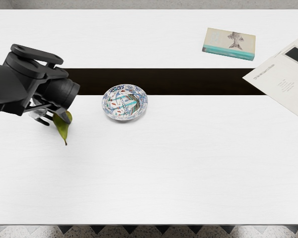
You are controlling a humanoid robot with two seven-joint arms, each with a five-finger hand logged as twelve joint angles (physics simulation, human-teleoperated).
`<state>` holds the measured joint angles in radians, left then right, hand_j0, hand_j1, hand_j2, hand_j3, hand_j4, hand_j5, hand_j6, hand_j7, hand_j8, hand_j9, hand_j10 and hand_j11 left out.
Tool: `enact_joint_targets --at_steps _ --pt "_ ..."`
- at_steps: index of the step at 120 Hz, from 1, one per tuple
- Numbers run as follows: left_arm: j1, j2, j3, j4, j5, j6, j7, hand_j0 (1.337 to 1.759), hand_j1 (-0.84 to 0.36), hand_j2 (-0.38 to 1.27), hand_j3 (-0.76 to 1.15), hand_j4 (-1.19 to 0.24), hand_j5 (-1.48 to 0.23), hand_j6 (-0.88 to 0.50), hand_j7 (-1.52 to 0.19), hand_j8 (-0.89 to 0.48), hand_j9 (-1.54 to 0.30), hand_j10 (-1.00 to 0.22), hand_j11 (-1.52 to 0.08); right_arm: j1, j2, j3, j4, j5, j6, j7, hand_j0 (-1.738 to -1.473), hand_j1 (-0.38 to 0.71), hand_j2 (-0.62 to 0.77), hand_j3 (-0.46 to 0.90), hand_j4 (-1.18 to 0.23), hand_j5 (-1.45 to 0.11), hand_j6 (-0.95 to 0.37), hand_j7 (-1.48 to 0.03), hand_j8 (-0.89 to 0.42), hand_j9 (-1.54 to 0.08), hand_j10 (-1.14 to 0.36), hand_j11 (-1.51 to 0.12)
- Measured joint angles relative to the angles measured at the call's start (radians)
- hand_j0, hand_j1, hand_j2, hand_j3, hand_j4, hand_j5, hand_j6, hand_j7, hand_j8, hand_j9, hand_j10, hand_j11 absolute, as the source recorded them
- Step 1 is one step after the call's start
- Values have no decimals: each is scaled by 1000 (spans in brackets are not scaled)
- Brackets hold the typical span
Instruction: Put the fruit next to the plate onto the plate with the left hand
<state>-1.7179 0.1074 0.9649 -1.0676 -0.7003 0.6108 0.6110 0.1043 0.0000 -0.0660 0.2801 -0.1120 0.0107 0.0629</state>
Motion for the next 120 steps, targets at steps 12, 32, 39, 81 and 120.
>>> enact_joint_targets --at_steps 12,32,39,81,120 --pt "-2 2 0 0 -1 0 0 1658 -253 206 0 -533 -686 -464 -690 -504 -689 -531 -689 0 0 0 0 0 0 0 -1658 -333 -3 0 -13 -17 -13 -17 -13 -17 -13 -17" --pt "-7 2 0 0 -2 0 0 1658 -267 287 0 -560 -728 -474 -730 -514 -728 -560 -728 0 0 0 0 0 0 0 -1658 -333 -3 0 -13 -17 -13 -17 -13 -17 -13 -17" --pt "-9 3 0 -1 -2 0 0 1658 -273 317 0 -572 -745 -477 -746 -518 -744 -572 -744 0 0 0 0 0 0 0 -1658 -333 -3 0 -13 -17 -13 -17 -13 -17 -13 -17" --pt "-11 3 -3 -2 -4 0 0 1657 -303 541 0 -651 -850 -534 -849 -570 -851 -650 -851 0 0 0 0 0 0 0 -1658 -333 -3 0 -13 -17 -13 -17 -13 -17 -13 -17" --pt "-32 10 -60 -2 0 0 0 1657 -300 520 0 -653 -873 -518 -866 -550 -867 -656 -868 0 0 0 0 0 0 0 -1658 -333 -3 0 -13 -17 -13 -17 -13 -17 -13 -17"
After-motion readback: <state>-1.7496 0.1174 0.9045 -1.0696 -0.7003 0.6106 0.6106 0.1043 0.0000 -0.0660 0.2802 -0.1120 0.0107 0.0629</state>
